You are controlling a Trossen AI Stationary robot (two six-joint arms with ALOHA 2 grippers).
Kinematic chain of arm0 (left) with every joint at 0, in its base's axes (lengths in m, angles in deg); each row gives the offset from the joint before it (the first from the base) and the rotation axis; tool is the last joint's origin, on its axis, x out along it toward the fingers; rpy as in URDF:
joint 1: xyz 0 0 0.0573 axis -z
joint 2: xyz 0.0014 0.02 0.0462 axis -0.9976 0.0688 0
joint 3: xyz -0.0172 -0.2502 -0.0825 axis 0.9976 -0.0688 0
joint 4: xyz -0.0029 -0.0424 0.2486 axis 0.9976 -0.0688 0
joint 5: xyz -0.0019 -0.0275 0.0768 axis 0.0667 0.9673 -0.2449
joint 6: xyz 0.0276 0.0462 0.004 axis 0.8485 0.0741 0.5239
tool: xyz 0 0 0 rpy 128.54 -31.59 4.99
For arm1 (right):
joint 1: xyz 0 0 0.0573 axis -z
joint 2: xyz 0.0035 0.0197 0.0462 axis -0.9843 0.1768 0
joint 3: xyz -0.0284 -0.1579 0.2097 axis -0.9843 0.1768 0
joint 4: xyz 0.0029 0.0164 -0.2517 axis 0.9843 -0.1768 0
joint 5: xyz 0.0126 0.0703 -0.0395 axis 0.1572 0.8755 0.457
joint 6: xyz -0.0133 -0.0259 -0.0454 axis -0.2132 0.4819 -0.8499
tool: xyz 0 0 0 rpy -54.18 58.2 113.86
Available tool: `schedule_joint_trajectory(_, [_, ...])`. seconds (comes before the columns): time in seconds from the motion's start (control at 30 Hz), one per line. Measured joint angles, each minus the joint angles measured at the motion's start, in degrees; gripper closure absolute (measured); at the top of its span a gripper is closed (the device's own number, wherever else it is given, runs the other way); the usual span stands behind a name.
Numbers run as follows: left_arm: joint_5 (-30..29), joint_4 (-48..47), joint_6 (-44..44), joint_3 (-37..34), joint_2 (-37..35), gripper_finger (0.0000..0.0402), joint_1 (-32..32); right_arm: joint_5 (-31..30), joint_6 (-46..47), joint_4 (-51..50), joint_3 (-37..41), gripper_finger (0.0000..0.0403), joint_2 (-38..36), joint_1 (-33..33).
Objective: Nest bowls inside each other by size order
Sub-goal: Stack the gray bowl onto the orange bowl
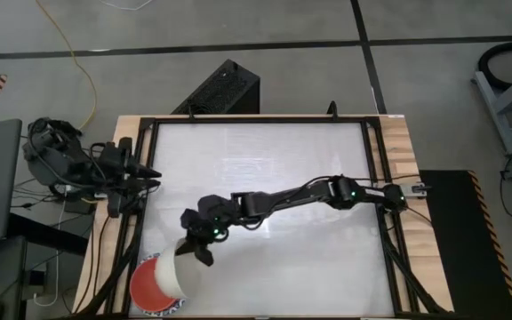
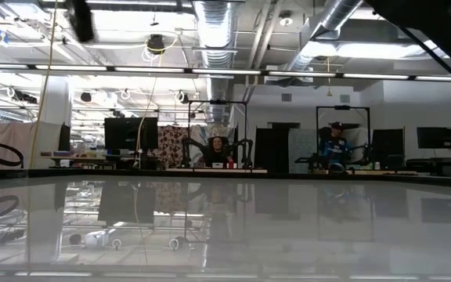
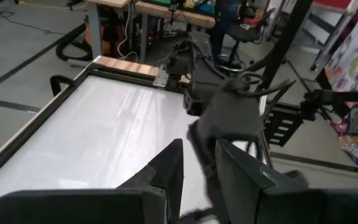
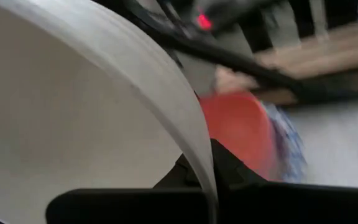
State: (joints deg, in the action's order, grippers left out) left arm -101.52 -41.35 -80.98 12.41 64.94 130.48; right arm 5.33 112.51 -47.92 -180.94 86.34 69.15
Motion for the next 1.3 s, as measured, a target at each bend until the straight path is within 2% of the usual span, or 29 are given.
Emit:
schedule_joint_trajectory(0.13, [0.0,-1.18,0.0,0.0,-0.01,0.0318,0.0,0.1,-2.61,13.04,0.01,0.0392,1.98,-1.1])
schedule_joint_trajectory(0.37, [-0.26,-3.77,-0.34,0.0,0.12,0.0318,0.0,-1.46,-5.16,24.12,-0.05,0.0392,6.14,-1.17])
schedule_joint_trajectory(0.77, [-3.05,-6.57,-2.52,0.0,0.49,0.0318,0.0,-3.59,3.18,22.9,-0.58,0.0392,10.51,-0.22])
schedule_joint_trajectory(0.93, [-3.12,-10.65,-5.6,0.0,1.06,0.0318,0.0,-4.84,3.35,23.22,-1.38,0.0392,11.29,-0.6])
schedule_joint_trajectory(1.3, [-3.38,-16.81,-12.62,0.0,2.67,0.0318,0.0,-6.03,4.53,17.37,-1.41,0.0392,11.43,-0.56])
